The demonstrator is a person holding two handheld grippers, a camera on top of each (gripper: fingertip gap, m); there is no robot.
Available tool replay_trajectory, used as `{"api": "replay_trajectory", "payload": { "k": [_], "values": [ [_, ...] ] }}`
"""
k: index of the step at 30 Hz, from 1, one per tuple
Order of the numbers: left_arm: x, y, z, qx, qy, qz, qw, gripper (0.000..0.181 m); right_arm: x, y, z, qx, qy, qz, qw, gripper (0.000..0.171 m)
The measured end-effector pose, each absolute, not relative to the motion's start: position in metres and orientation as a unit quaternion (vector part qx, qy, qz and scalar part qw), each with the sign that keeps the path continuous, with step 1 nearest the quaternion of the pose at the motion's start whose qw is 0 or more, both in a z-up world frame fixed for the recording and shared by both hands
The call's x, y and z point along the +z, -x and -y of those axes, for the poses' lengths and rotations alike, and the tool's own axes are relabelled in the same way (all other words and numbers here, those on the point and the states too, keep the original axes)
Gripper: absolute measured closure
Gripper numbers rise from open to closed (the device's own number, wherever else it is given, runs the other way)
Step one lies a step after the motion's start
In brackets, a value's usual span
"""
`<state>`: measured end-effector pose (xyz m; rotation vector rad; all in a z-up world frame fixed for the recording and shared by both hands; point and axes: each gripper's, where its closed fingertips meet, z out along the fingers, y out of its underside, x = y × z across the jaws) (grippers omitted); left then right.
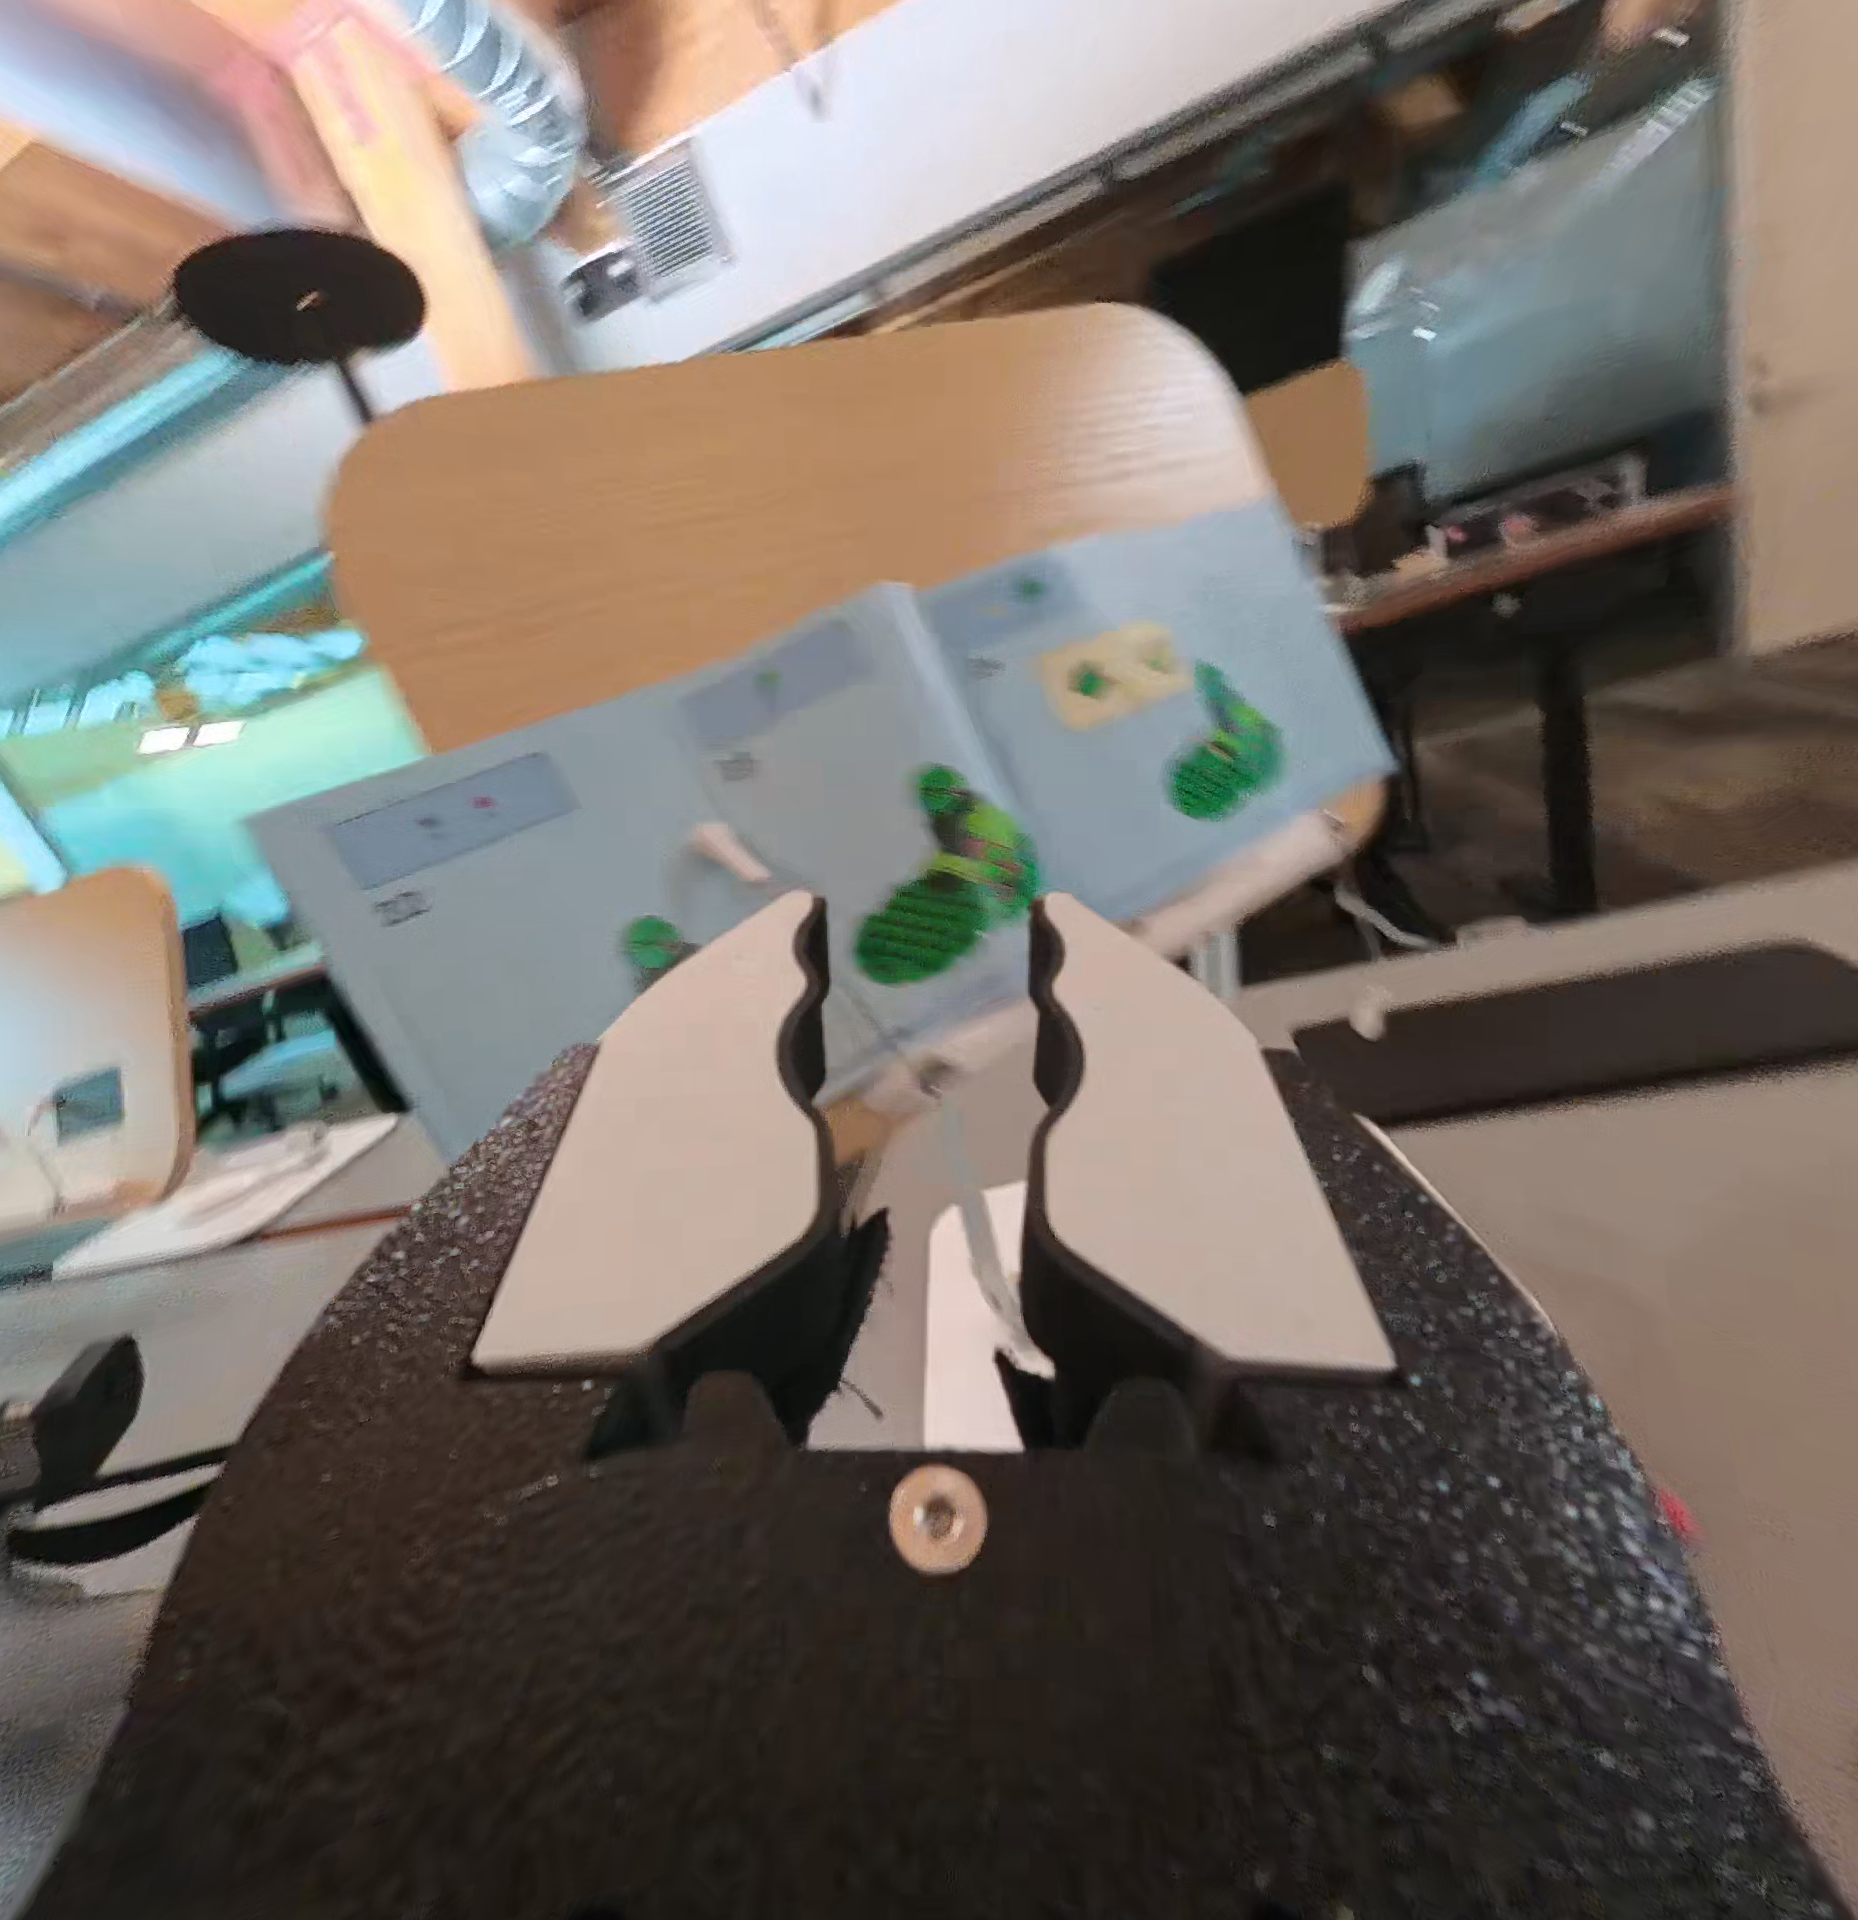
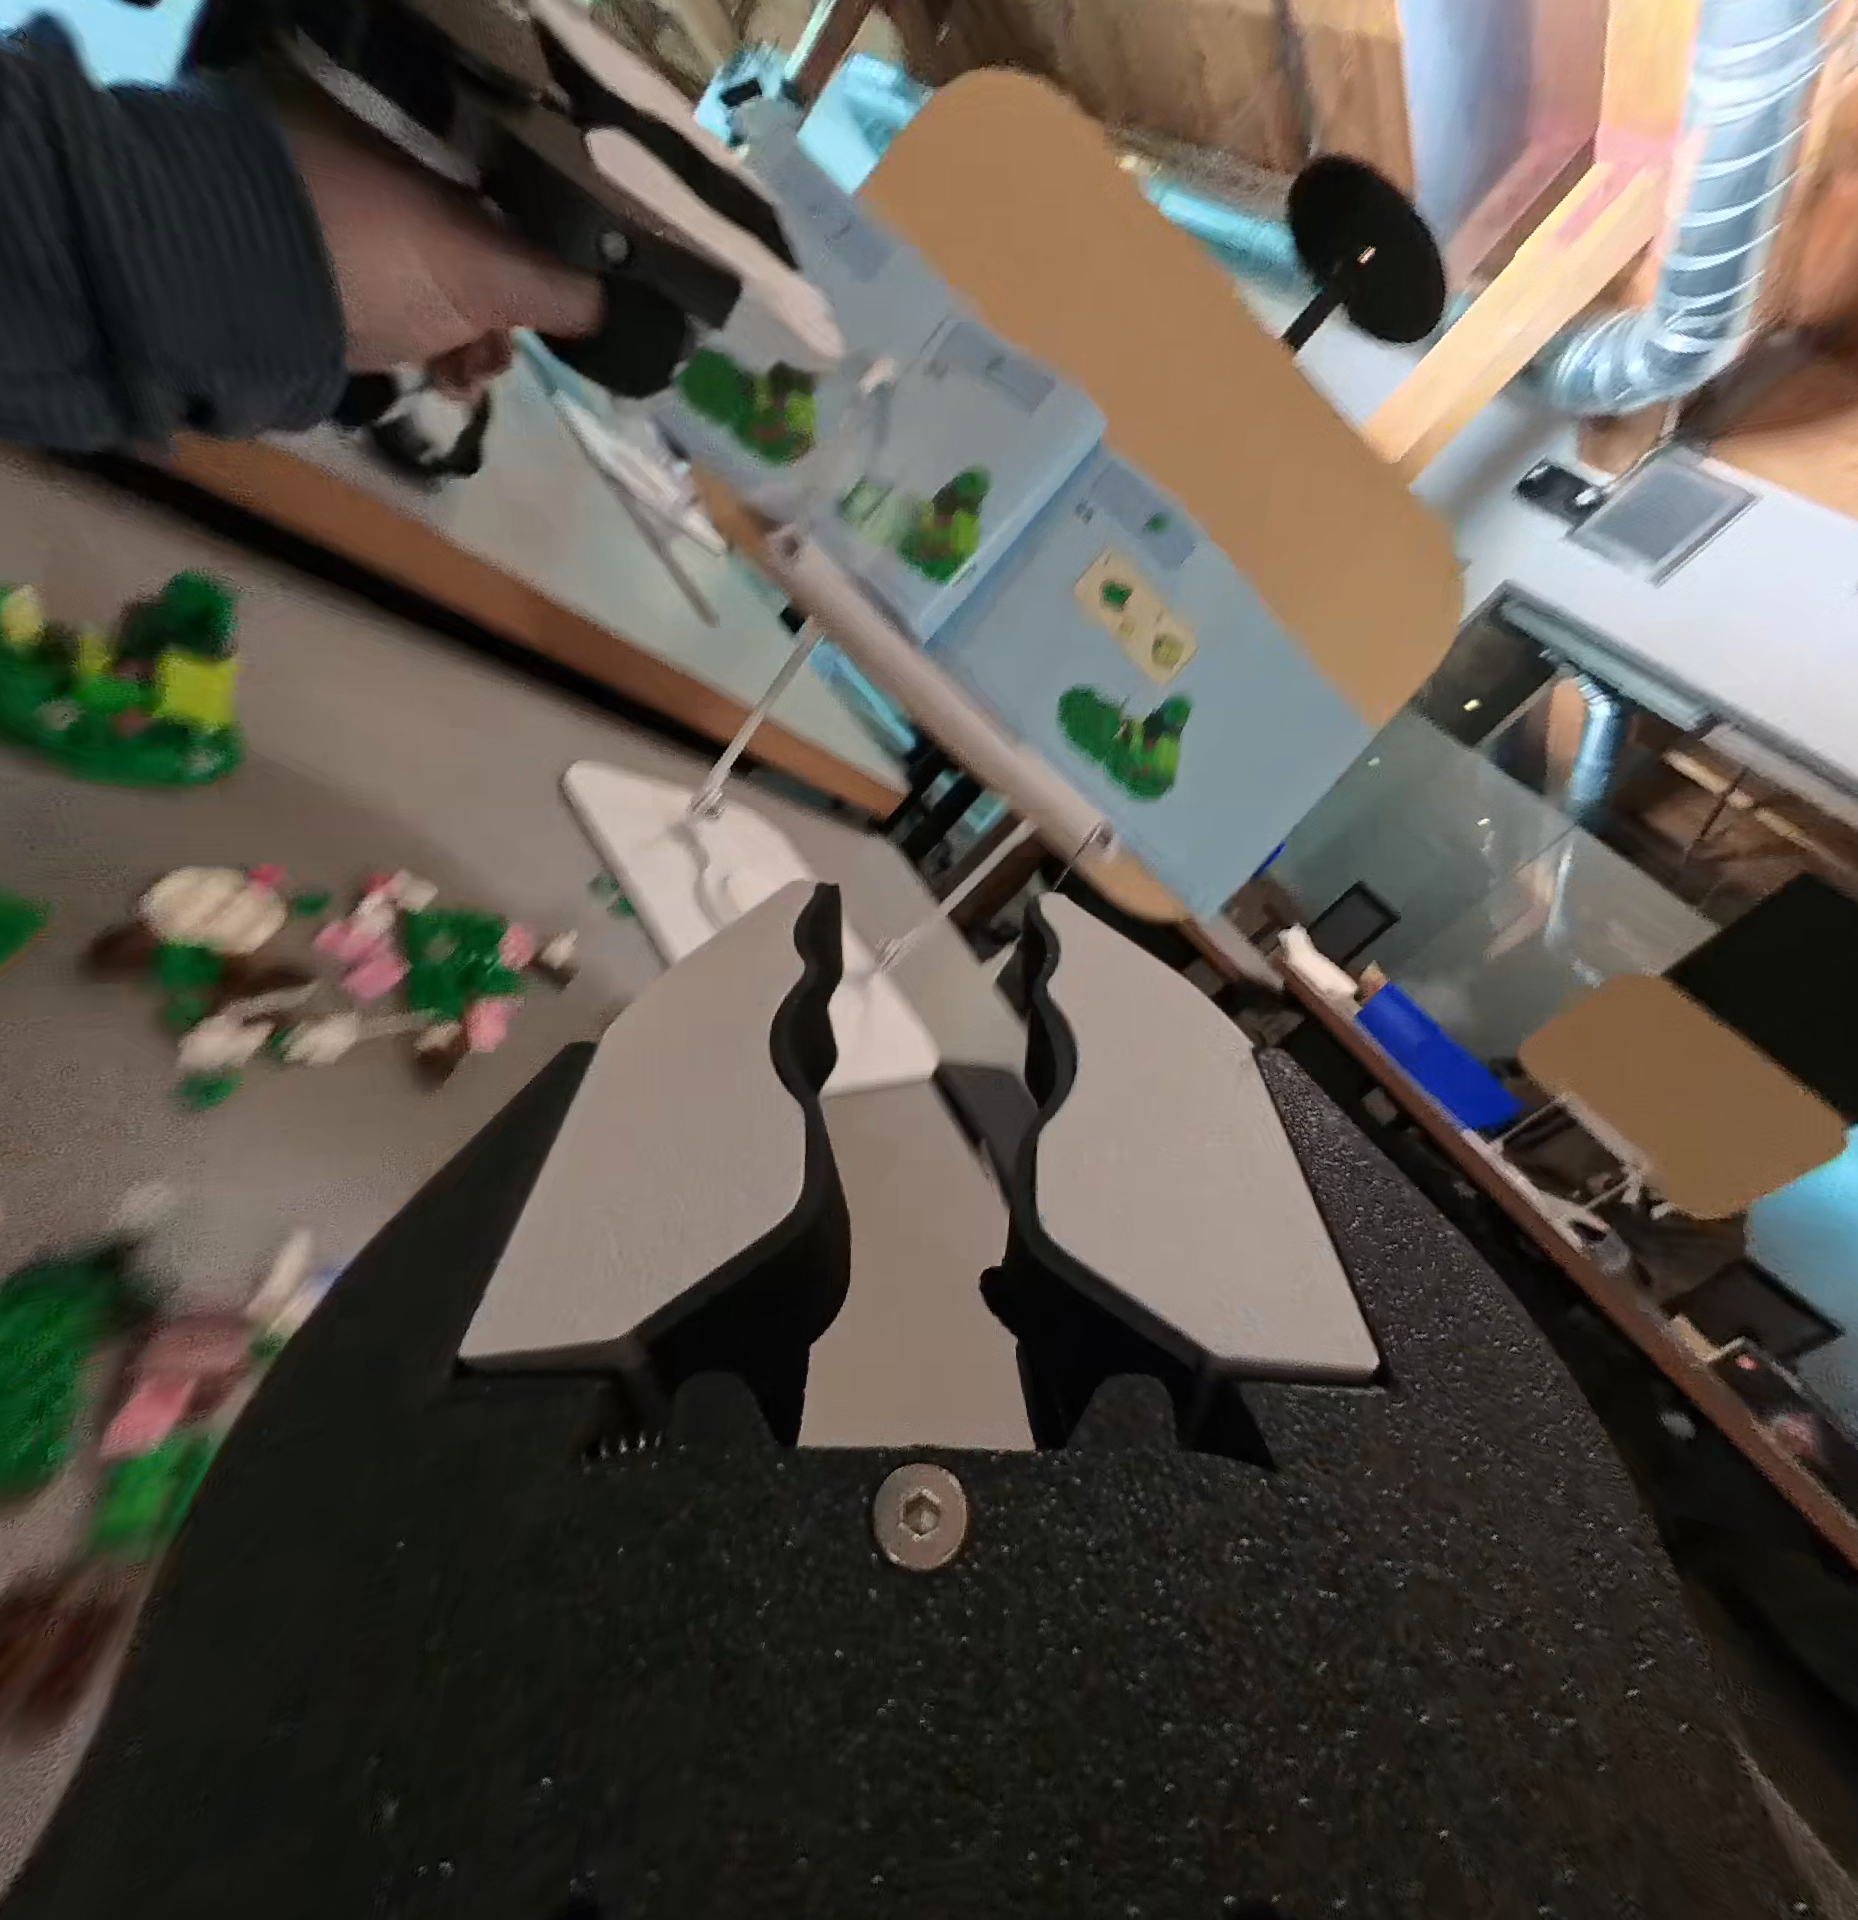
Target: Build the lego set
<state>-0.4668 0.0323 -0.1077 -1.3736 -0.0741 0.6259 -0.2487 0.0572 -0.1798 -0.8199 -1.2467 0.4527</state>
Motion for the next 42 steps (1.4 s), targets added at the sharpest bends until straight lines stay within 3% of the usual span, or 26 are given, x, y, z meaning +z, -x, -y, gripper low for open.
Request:
{"api": "replay_trajectory", "payload": {
  "k": [5,11,16,19,23,25,28,35,42],
  "values": [
    [-0.092,0.541,-0.041,0.181,0.620,0.196,0.738,0.122,-0.096,0.324,-0.105,0.256,0.371,0.462,0.764,0.138],
    [-0.106,0.553,-0.064,0.209,0.644,0.192,0.710,0.116,-0.029,0.350,-0.148,0.377,0.412,0.341,0.756,0.139],
    [-0.090,0.556,-0.049,0.258,0.624,0.194,0.712,0.116,-0.027,0.382,-0.107,0.518,0.362,0.408,0.659,0.153],
    [-0.072,0.573,-0.010,0.255,0.590,0.233,0.730,0.114,-0.061,0.433,-0.077,0.479,0.374,0.512,0.606,0.144],
    [-0.091,0.595,-0.001,0.158,0.617,0.261,0.725,0.106,-0.103,0.491,-0.064,0.389,0.407,0.568,0.601,0.136],
    [-0.112,0.602,-0.006,0.118,0.638,0.267,0.712,0.115,-0.121,0.512,-0.062,0.349,0.426,0.587,0.594,0.125],
    [-0.120,0.605,-0.009,0.071,0.624,0.273,0.729,0.128,-0.132,0.530,-0.058,0.314,0.435,0.599,0.594,0.131],
    [-0.120,0.605,-0.001,0.049,0.618,0.234,0.749,0.180,-0.145,0.544,-0.066,0.238,0.410,0.624,0.621,0.168],
    [-0.119,0.607,0.004,-0.012,0.599,0.223,0.769,0.181,-0.167,0.551,-0.042,0.101,0.191,0.726,0.652,0.171]
  ]
}}
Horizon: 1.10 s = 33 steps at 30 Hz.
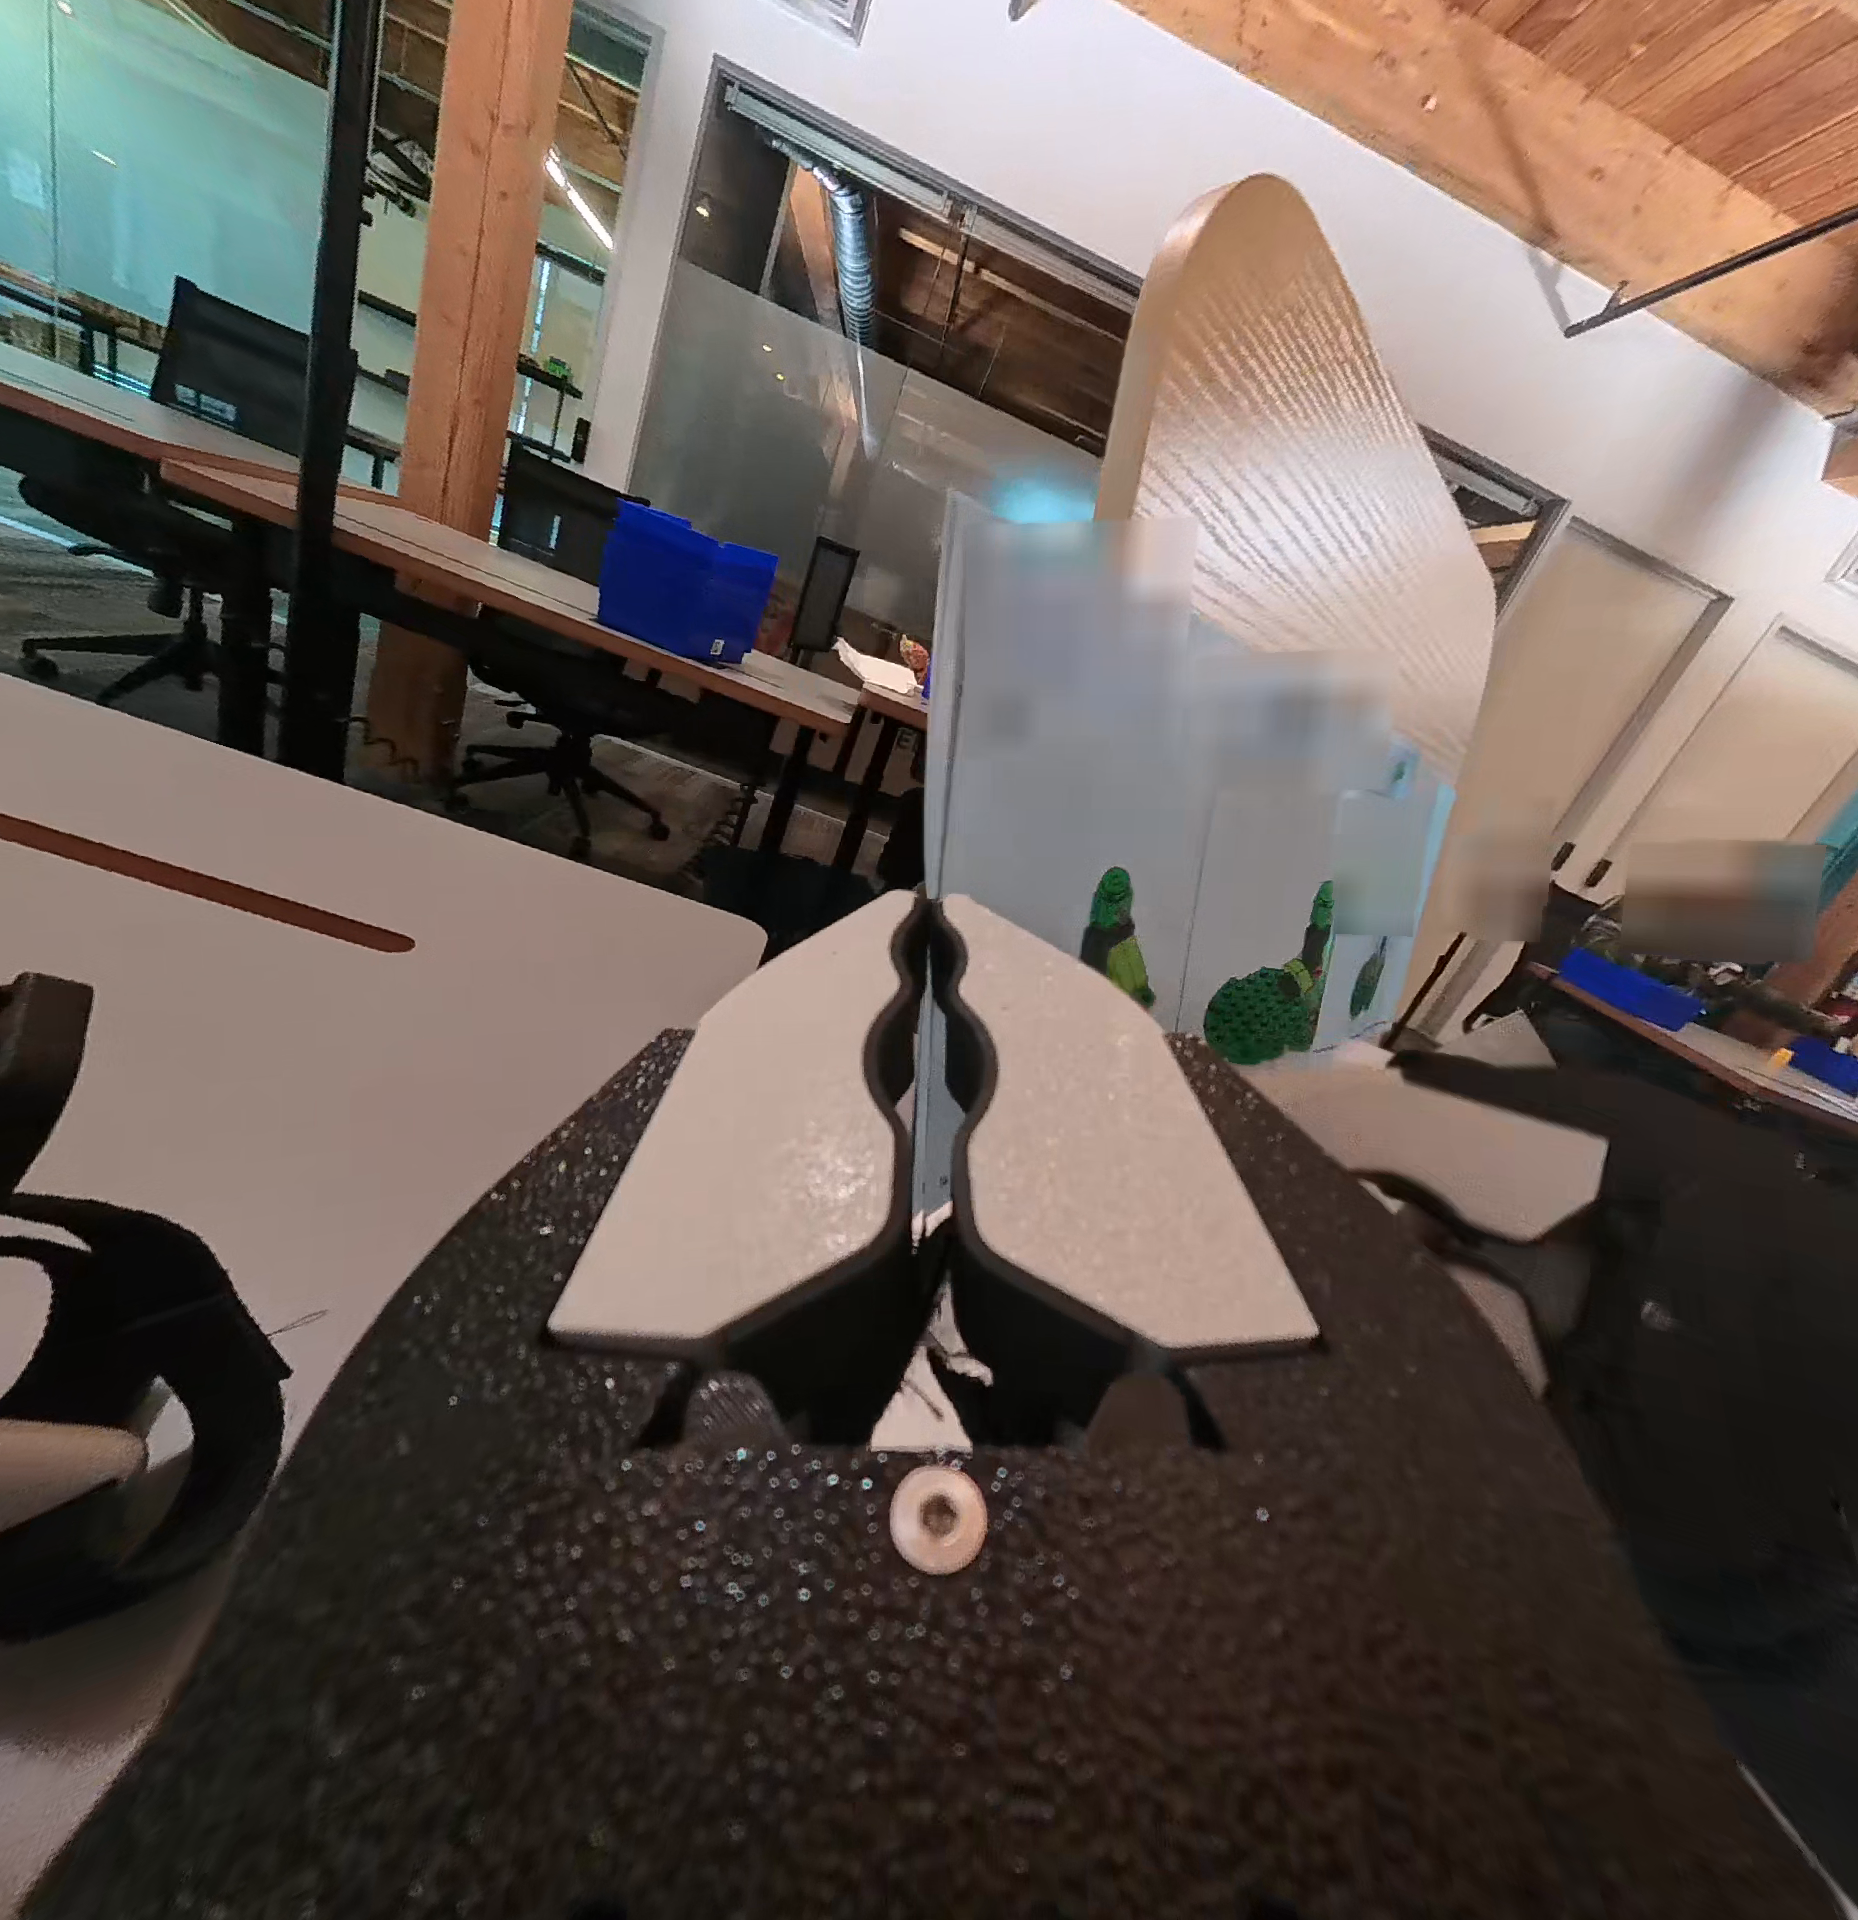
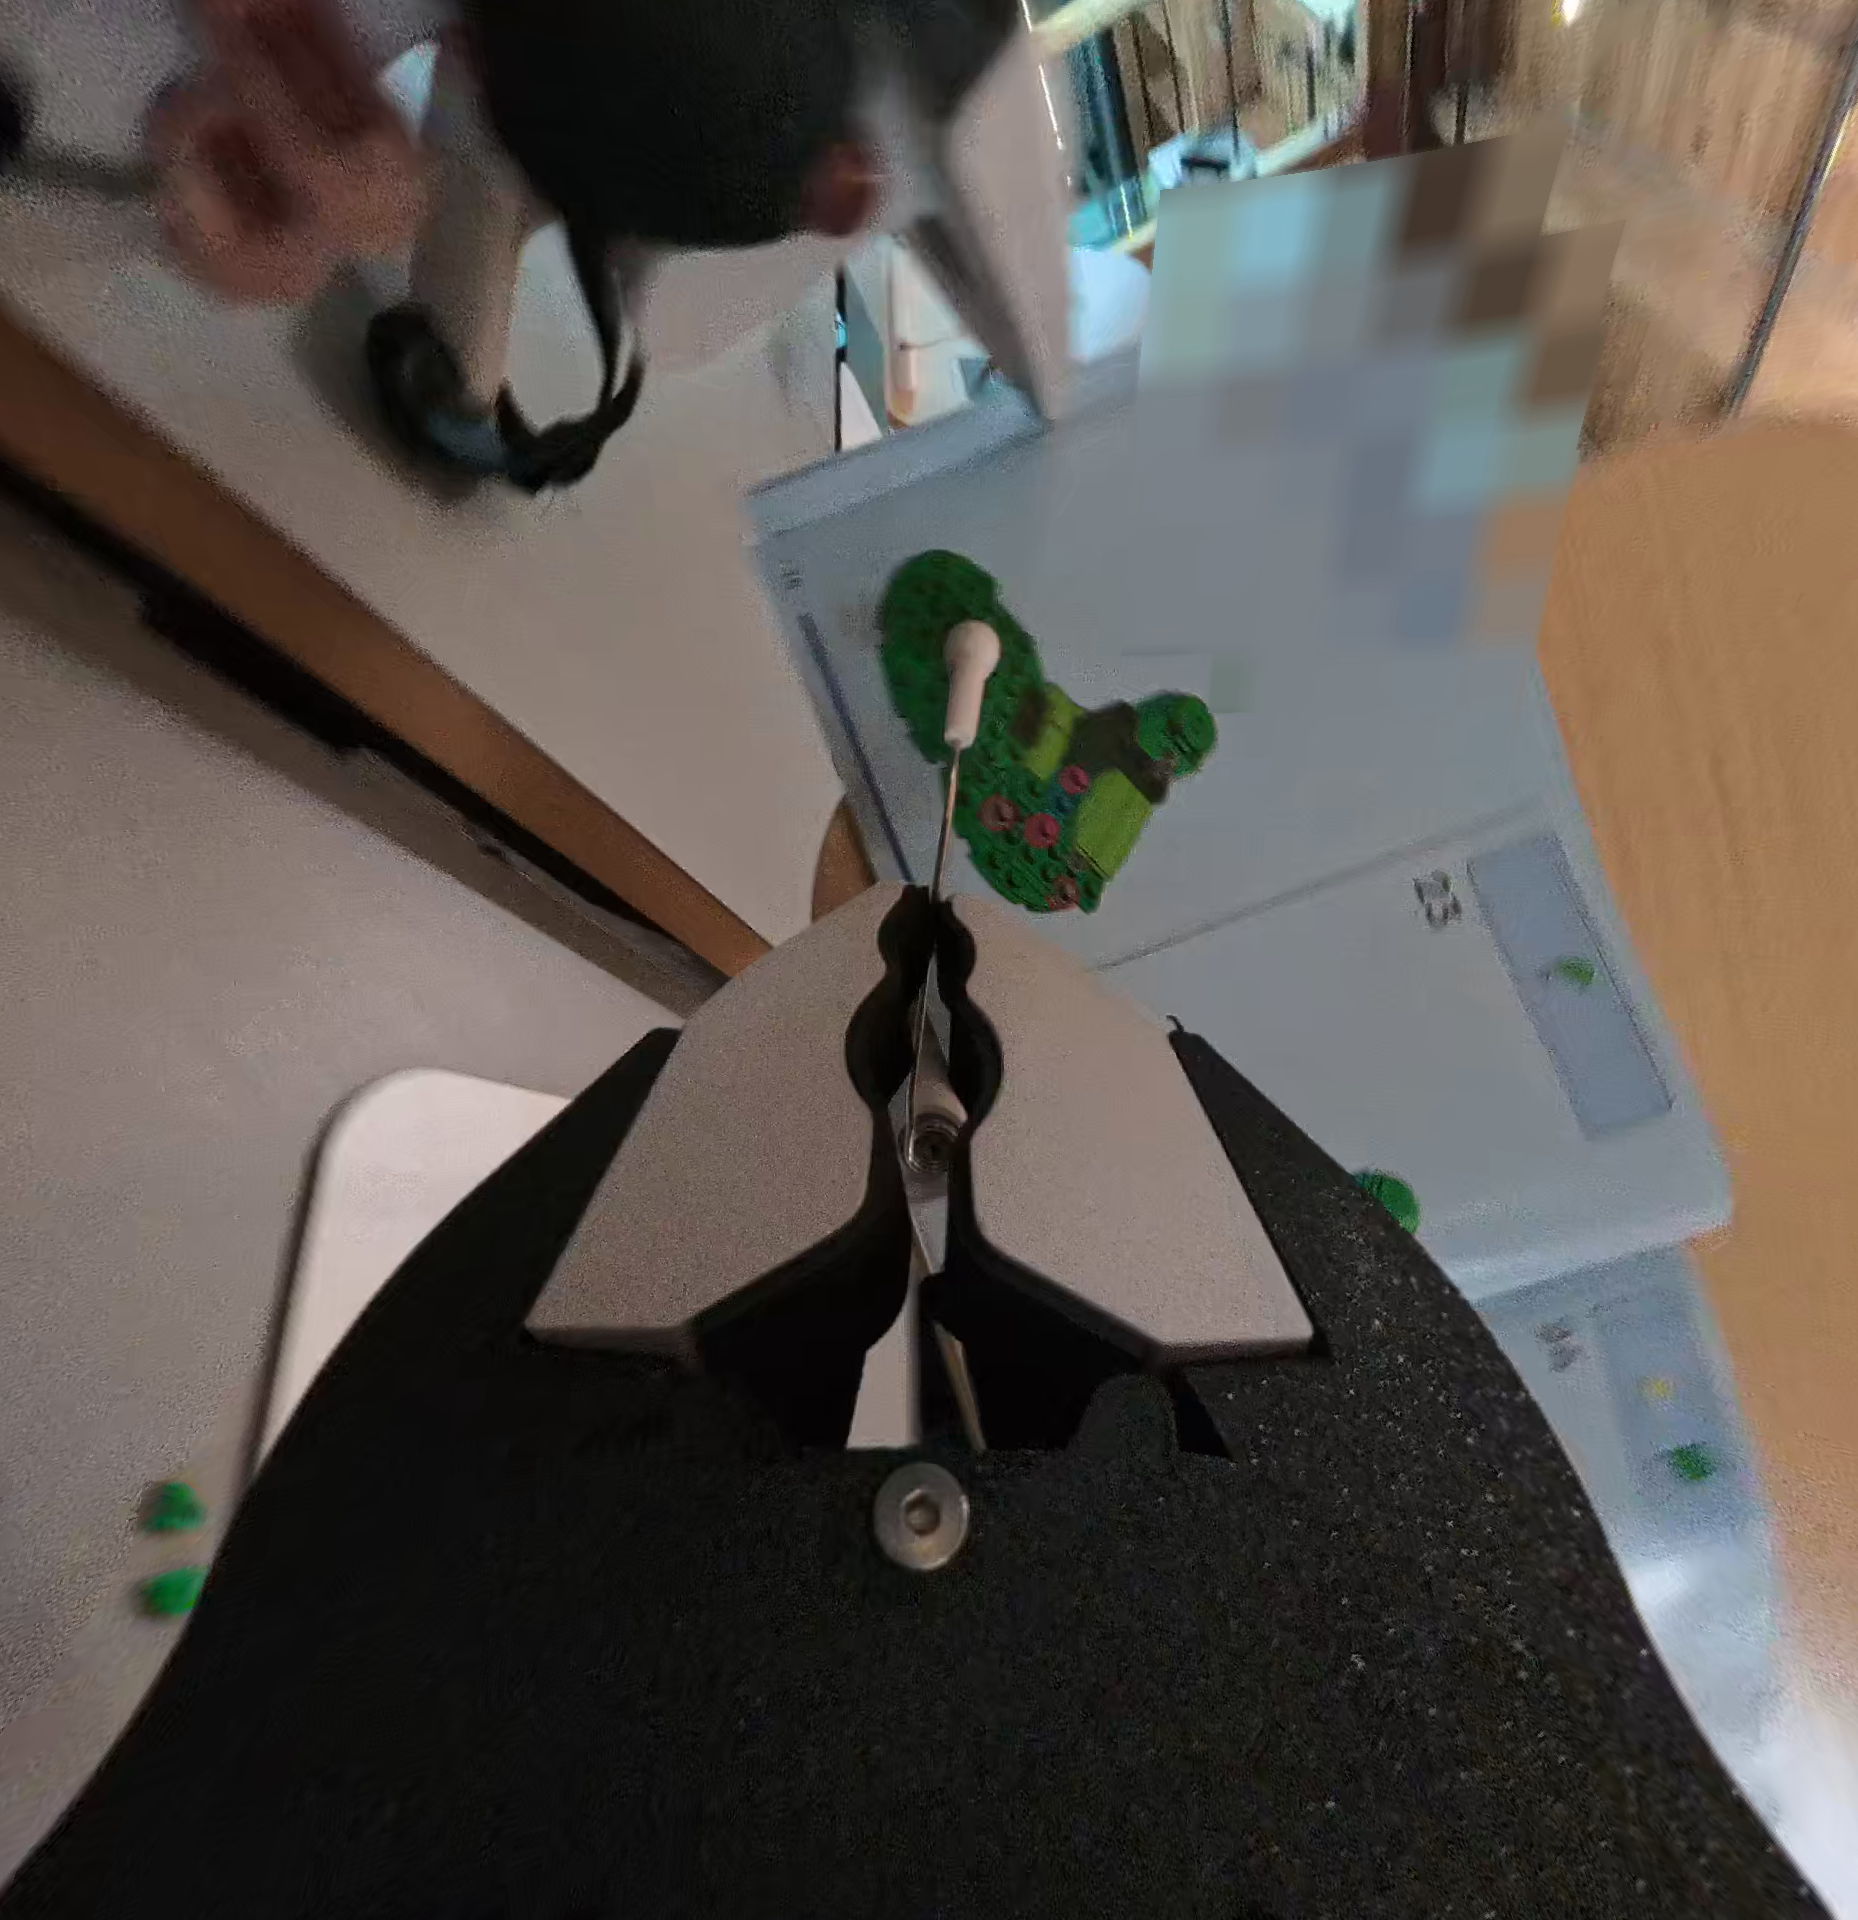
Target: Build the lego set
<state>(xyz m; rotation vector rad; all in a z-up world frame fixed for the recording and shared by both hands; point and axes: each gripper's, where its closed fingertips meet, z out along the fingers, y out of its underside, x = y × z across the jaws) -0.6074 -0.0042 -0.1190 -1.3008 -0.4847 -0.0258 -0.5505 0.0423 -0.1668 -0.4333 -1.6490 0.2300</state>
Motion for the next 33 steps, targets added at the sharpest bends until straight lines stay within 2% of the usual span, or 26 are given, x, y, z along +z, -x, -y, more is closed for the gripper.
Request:
{"api": "replay_trajectory", "payload": {
  "k": [4,7,11,14,18,21,24,26,29,30,33],
  "values": [
    [-0.118,0.607,0.003,-0.033,0.591,0.221,0.775,0.181,-0.191,0.547,-0.040,-0.044,0.011,0.759,0.649,0.170],
    [-0.117,0.606,0.002,-0.037,0.588,0.222,0.777,0.181,-0.194,0.539,-0.029,-0.019,-0.026,0.764,0.644,0.163],
    [-0.115,0.611,0.007,-0.014,0.584,0.258,0.770,0.181,-0.174,0.517,-0.027,0.088,0.088,0.754,0.645,0.135],
    [-0.103,0.611,0.018,0.033,0.574,0.278,0.770,0.181,-0.139,0.483,-0.048,0.202,0.194,0.679,0.679,0.132],
    [-0.080,0.602,0.029,0.094,0.558,0.275,0.777,0.162,-0.105,0.432,-0.129,0.317,0.361,0.511,0.713,0.135],
    [-0.079,0.590,0.014,0.086,0.588,0.258,0.762,0.146,-0.104,0.405,-0.181,0.435,0.448,0.397,0.673,0.134],
    [-0.084,0.581,-0.001,0.072,0.617,0.247,0.744,0.127,-0.111,0.392,-0.217,0.489,0.496,0.333,0.636,0.130],
    [-0.080,0.577,-0.002,0.077,0.623,0.245,0.739,0.120,-0.110,0.392,-0.216,0.524,0.487,0.336,0.613,0.137],
    [-0.068,0.571,0.007,0.111,0.617,0.240,0.741,0.122,-0.112,0.405,-0.195,0.543,0.473,0.392,0.572,0.143],
    [-0.065,0.570,0.010,0.122,0.617,0.240,0.739,0.122,-0.117,0.412,-0.182,0.545,0.462,0.434,0.548,0.155],
    [-0.064,0.570,0.016,0.143,0.626,0.243,0.727,0.113,-0.128,0.432,-0.132,0.571,0.425,0.536,0.454,0.166]
  ]
}}
